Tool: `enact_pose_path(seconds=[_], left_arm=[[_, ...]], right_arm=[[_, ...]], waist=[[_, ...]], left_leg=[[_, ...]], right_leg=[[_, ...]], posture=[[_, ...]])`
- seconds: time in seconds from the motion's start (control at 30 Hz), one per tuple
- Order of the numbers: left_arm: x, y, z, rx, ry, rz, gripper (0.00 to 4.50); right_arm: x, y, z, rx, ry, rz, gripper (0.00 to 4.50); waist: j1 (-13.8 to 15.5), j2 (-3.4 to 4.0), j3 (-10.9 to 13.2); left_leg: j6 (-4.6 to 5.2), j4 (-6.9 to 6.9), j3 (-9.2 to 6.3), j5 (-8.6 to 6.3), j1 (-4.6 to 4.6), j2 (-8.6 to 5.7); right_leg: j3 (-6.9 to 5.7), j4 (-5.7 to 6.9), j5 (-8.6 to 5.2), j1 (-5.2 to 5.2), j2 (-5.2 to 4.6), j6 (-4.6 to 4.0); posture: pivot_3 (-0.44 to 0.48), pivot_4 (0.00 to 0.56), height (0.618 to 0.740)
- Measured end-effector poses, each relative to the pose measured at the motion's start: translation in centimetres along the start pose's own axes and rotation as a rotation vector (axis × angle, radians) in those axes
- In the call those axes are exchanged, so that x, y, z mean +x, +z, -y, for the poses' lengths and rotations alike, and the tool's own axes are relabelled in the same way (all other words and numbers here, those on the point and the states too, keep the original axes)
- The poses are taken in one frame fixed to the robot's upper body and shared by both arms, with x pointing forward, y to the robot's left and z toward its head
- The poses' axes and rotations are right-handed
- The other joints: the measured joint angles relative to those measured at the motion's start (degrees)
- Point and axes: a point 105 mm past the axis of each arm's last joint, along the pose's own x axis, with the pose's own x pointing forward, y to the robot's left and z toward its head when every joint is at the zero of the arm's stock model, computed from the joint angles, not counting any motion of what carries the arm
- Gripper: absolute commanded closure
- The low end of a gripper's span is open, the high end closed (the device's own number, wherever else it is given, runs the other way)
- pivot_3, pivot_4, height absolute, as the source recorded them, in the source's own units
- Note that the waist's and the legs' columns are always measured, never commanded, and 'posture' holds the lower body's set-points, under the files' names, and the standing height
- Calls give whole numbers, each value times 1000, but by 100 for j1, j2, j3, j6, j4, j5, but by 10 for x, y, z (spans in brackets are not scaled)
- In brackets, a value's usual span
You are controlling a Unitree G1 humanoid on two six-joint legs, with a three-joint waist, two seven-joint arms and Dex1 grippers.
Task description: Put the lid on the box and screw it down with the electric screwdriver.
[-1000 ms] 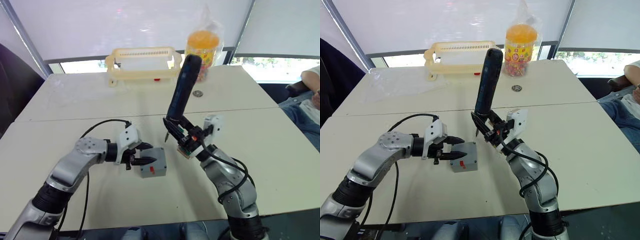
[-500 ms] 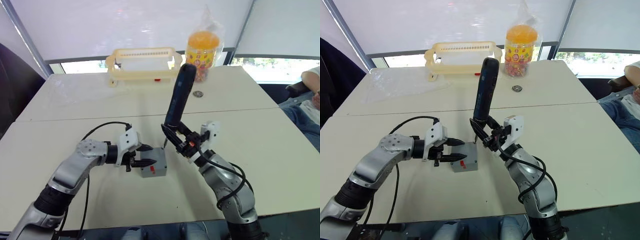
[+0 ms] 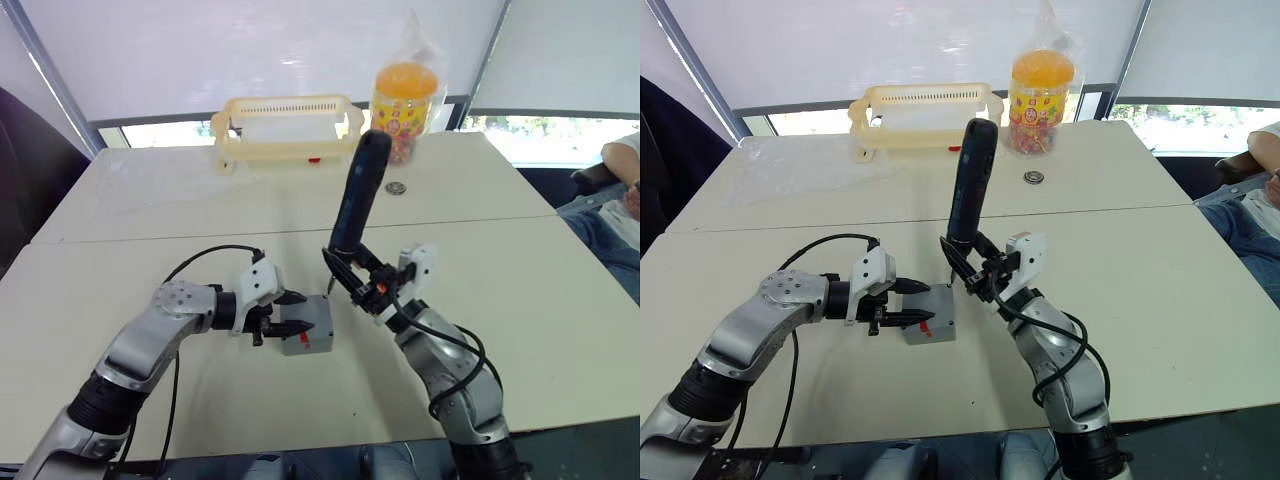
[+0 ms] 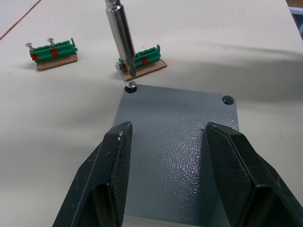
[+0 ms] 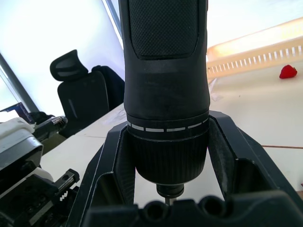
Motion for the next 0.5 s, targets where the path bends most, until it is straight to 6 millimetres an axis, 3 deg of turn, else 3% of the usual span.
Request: enact_pose_path(seconds=[0.5], left_arm=[[1, -1, 1, -10, 4, 1, 2030]], right_arm=[[2, -5, -3, -22, 22, 4, 2753]], waist=[[-1, 0, 0]], left_leg=[[1, -1, 0, 0, 24, 1]], right_leg=[[0, -1, -1, 23, 0, 0]], posture=[[0, 150, 740]])
